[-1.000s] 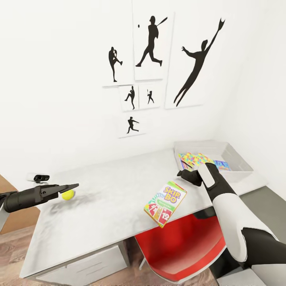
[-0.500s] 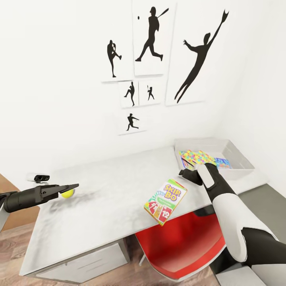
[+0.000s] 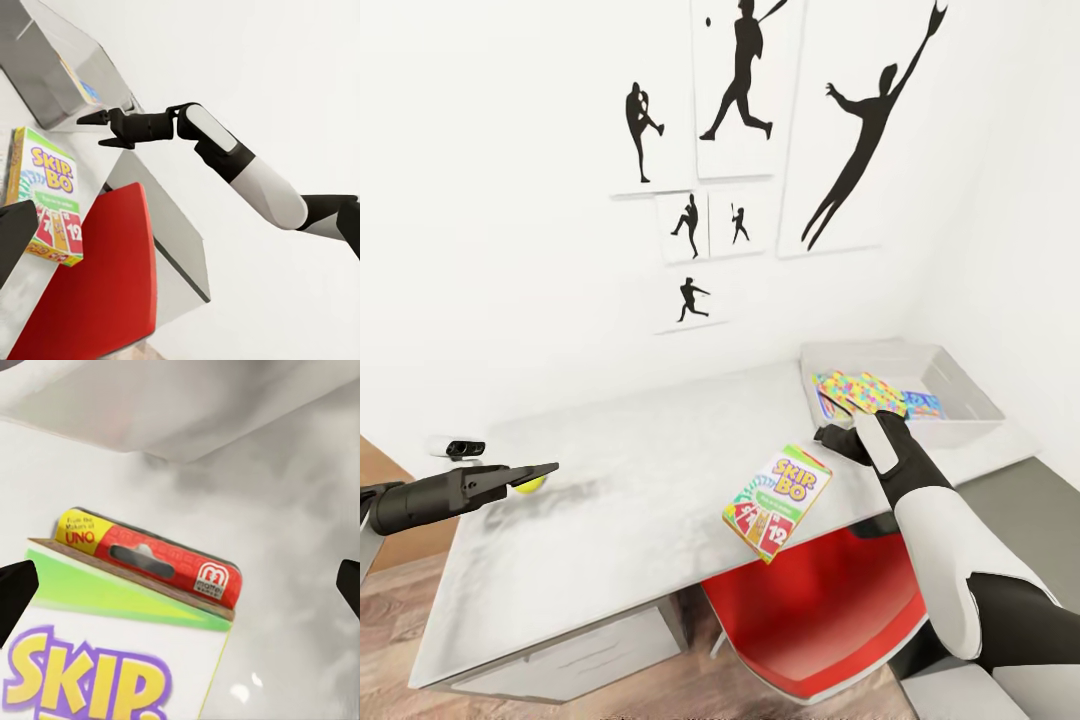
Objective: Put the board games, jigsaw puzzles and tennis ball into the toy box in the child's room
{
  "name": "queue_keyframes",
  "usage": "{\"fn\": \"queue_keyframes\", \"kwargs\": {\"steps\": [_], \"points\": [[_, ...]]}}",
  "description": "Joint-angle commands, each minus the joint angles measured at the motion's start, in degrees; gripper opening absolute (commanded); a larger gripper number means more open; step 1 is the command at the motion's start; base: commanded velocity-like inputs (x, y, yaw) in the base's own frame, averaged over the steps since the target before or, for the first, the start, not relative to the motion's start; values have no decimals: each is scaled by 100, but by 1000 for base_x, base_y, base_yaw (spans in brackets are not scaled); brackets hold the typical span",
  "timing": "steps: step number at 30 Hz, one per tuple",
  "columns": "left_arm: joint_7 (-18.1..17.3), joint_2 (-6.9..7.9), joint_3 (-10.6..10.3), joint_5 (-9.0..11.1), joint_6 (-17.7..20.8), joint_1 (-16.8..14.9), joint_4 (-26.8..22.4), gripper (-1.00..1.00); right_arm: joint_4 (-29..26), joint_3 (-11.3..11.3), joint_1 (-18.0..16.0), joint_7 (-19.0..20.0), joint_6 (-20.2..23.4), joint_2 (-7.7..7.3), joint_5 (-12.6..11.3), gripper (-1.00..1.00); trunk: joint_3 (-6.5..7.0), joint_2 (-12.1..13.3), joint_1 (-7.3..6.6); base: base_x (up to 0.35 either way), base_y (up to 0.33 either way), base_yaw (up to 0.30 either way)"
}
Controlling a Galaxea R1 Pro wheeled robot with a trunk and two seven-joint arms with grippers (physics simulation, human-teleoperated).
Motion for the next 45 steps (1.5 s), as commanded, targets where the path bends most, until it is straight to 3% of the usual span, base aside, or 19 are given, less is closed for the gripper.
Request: {"fn": "queue_keyframes", "kwargs": {"steps": [1,22,45], "points": [[-21,2,-2,-1,58,-4,-1,100,-7,-3,-4,-49,12,2,-60,100,-20,-12,3,0,0,0],[-21,2,1,-4,58,-4,-1,100,-7,-9,-4,-33,30,15,-54,100,-210,-12,3,0,39,0],[-21,2,0,-8,56,-4,7,100,-7,-16,-4,11,44,6,-75,100,-228,-12,3,0,19,0]]}}
